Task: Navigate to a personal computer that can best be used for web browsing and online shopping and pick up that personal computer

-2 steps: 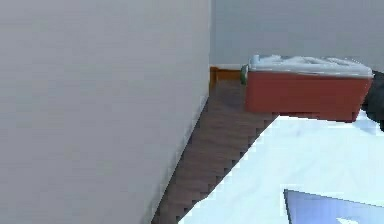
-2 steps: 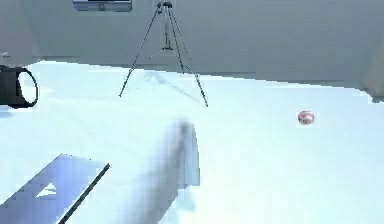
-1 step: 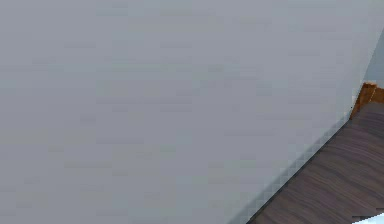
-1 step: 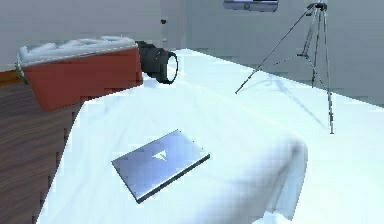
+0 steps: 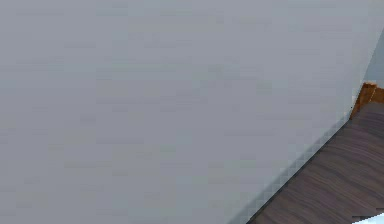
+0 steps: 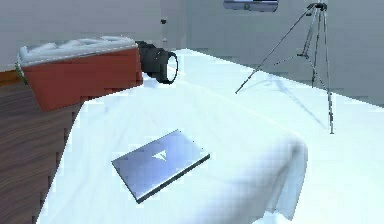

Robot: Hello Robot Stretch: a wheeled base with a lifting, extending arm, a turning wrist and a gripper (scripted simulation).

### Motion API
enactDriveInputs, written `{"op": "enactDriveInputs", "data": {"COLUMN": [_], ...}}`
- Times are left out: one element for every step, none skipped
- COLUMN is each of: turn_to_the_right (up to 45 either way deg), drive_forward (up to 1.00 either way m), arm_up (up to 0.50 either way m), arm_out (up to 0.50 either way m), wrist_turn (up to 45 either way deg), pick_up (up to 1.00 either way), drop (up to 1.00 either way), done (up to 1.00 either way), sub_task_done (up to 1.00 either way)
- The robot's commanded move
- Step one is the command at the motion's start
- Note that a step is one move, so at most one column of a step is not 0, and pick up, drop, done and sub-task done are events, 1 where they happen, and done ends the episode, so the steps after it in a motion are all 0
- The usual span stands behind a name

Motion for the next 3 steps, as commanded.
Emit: {"op": "enactDriveInputs", "data": {"turn_to_the_right": [0.0, 0.0, 0.0], "drive_forward": [0.00, 0.00, 0.00], "arm_up": [0.32, 0.00, 0.00], "arm_out": [0.00, 0.30, 0.00], "wrist_turn": [0.0, 0.0, 45.0], "pick_up": [0.00, 0.00, 0.00], "drop": [0.00, 0.00, 0.00], "done": [0.00, 0.00, 0.00], "sub_task_done": [0.00, 0.00, 0.00]}}
